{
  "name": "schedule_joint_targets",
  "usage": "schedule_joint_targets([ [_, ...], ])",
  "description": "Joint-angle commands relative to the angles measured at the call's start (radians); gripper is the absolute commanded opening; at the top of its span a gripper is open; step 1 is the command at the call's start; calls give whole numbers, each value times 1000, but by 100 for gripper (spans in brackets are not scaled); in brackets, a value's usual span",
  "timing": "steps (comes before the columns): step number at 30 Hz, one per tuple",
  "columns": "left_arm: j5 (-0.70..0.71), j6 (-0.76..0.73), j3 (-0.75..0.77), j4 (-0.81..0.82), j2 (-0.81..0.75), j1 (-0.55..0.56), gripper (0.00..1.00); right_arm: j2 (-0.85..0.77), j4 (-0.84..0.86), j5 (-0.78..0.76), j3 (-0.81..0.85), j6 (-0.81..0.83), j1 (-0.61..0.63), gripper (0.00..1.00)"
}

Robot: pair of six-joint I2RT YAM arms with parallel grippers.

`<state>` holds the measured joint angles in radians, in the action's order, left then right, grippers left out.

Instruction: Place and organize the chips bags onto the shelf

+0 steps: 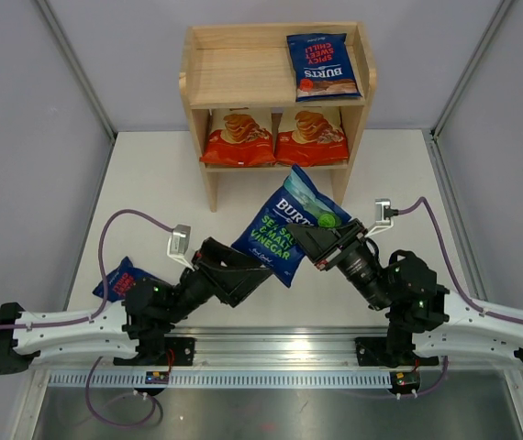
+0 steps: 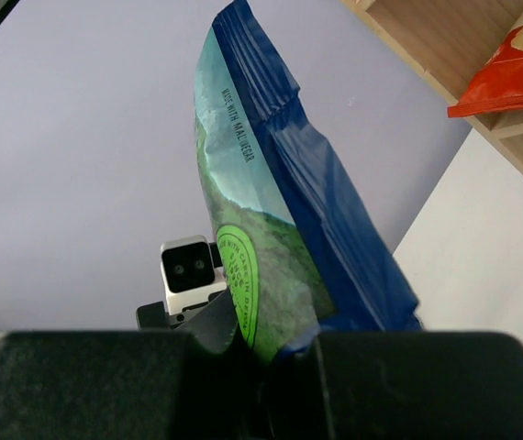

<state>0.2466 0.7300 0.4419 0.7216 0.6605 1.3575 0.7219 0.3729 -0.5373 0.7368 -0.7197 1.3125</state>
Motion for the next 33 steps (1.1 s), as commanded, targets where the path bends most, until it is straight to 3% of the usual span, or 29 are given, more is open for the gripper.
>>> schedule_joint_targets([
  [1,108,-32,-15,110,-10,6,71,10,102,-9,-19,-44,-2,13],
  [8,140,-66,-2,65,-30,8,66,42,17,74,48,-49,-2,12],
  [11,152,-83,4,42,-42,8,54,47,-14,99,56,-76,-2,12],
  [13,152,-87,1,38,-48,8,52,42,-41,103,61,-90,-2,11],
  [16,155,-90,3,32,-50,8,31,43,-49,115,62,-92,-2,12],
  [17,160,-90,3,30,-48,8,20,44,-54,117,68,-90,-2,13],
  [19,161,-89,4,29,-47,8,17,42,-68,111,79,-87,-2,15],
  [23,181,-63,4,19,-42,8,7,24,-155,28,117,-49,-4,44],
  [24,195,-43,1,9,-45,8,4,19,-214,4,131,-40,-2,65],
  [27,267,-1,-15,-2,-64,8,1,11,-367,-78,216,3,-4,93],
  [28,281,6,-15,-4,-68,8,2,4,-437,-126,261,5,-4,99],
  [33,361,-13,59,-109,-85,8,0,-85,-618,-239,303,14,-2,99],
])
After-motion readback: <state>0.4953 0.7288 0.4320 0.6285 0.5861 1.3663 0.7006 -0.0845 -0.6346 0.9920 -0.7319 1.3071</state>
